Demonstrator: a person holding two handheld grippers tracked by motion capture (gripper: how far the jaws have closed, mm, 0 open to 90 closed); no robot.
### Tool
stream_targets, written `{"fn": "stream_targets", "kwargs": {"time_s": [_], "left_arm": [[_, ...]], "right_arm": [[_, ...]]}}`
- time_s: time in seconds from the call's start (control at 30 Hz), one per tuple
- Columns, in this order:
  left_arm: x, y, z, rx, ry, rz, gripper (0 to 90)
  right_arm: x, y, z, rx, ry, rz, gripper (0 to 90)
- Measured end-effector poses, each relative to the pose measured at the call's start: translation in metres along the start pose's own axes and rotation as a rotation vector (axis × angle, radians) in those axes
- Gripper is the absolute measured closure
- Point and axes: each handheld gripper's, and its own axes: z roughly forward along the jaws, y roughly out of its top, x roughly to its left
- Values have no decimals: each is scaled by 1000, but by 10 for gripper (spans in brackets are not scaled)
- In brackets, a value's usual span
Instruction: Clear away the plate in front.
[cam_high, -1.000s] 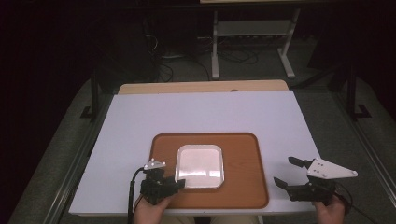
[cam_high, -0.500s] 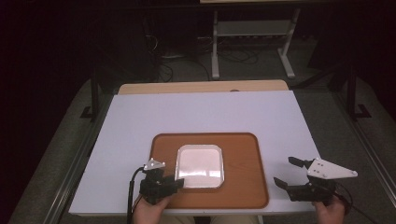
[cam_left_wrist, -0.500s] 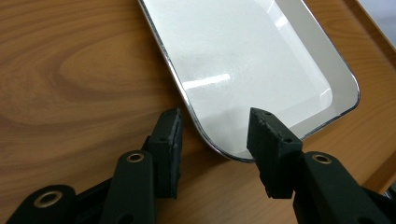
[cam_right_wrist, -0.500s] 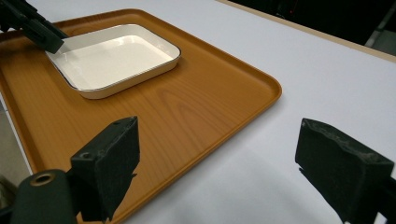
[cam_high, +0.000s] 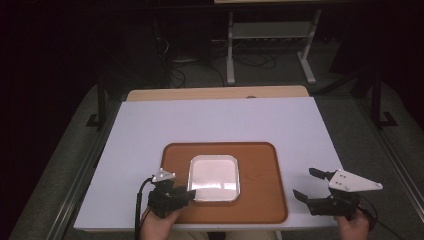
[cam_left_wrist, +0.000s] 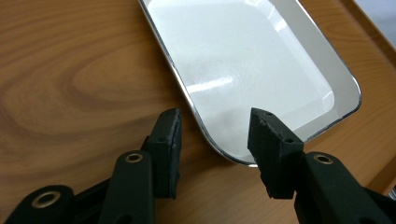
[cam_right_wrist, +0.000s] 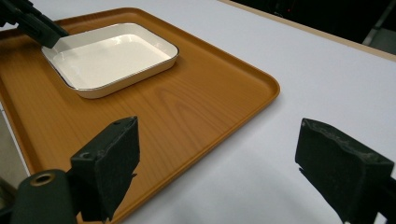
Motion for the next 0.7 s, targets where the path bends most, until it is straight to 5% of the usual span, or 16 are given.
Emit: {"fn": "stream_targets", "kwargs": {"time_s": [0.7], "left_arm": [[14, 17, -14, -69, 14, 91, 505]], "right_arm": [[-2, -1, 1, 12, -17, 14, 130]]}}
